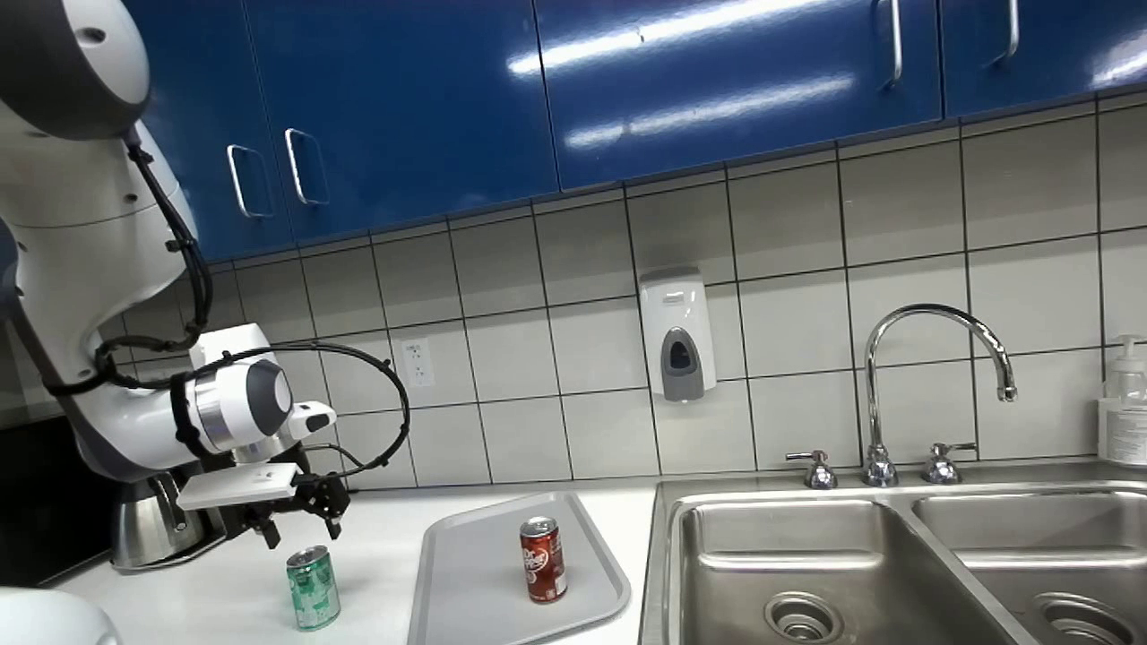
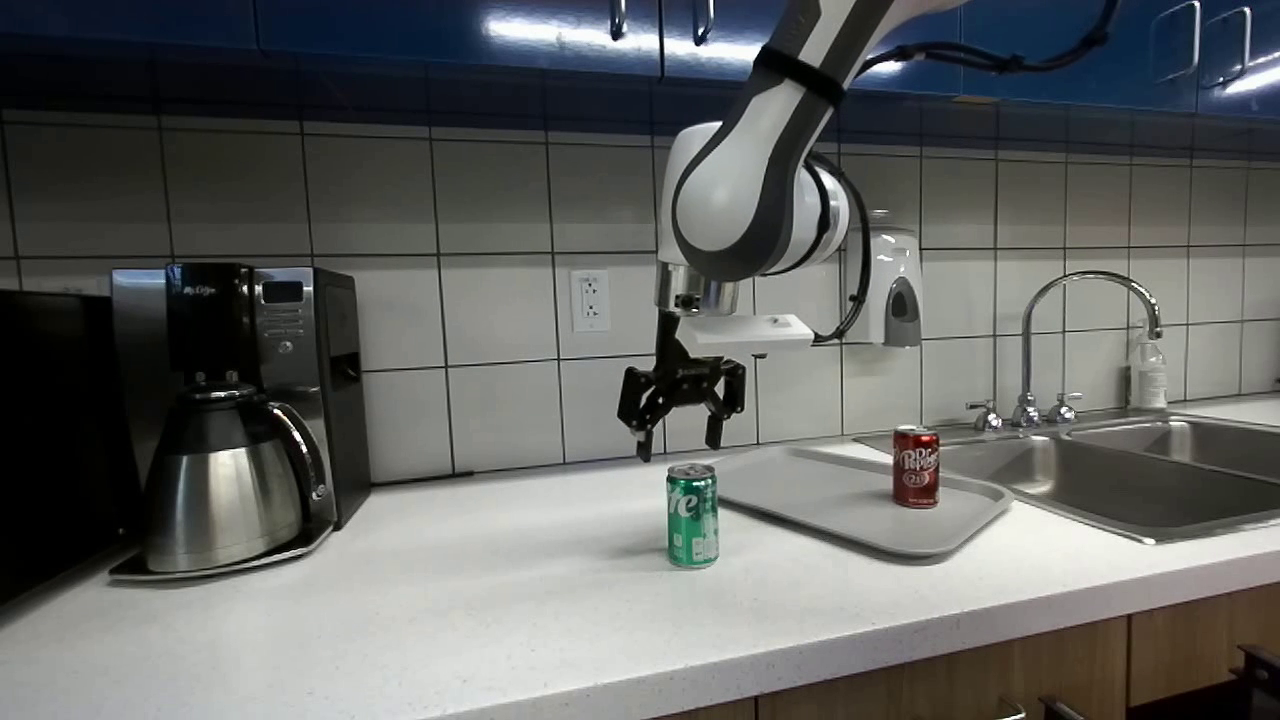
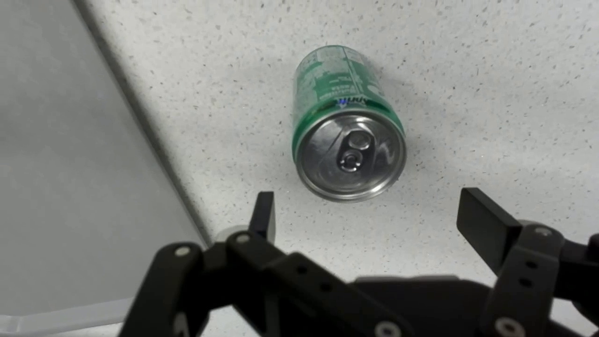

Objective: Put the two soda cans onto the tray

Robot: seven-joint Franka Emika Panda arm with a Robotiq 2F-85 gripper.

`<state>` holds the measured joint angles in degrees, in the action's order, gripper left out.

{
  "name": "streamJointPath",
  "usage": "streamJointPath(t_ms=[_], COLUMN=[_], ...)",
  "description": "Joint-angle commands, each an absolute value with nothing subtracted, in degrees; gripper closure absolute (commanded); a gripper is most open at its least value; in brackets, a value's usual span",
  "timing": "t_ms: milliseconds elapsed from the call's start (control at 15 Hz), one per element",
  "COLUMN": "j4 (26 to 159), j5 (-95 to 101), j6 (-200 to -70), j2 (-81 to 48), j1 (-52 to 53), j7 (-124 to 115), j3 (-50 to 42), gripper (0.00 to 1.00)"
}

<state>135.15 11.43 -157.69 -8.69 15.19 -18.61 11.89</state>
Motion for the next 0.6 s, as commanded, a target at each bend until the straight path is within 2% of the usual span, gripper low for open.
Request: streamJointPath(t_ms=[0, 533], j4=[133.9, 133.6], j5=[12.4, 15.5], j6=[-155.5, -155.2], j2=[-9.4, -10.7], j1=[16.2, 17.8], j7=[-18.0, -19.8], j3=[11.0, 9.4], gripper=[0.0, 0.0])
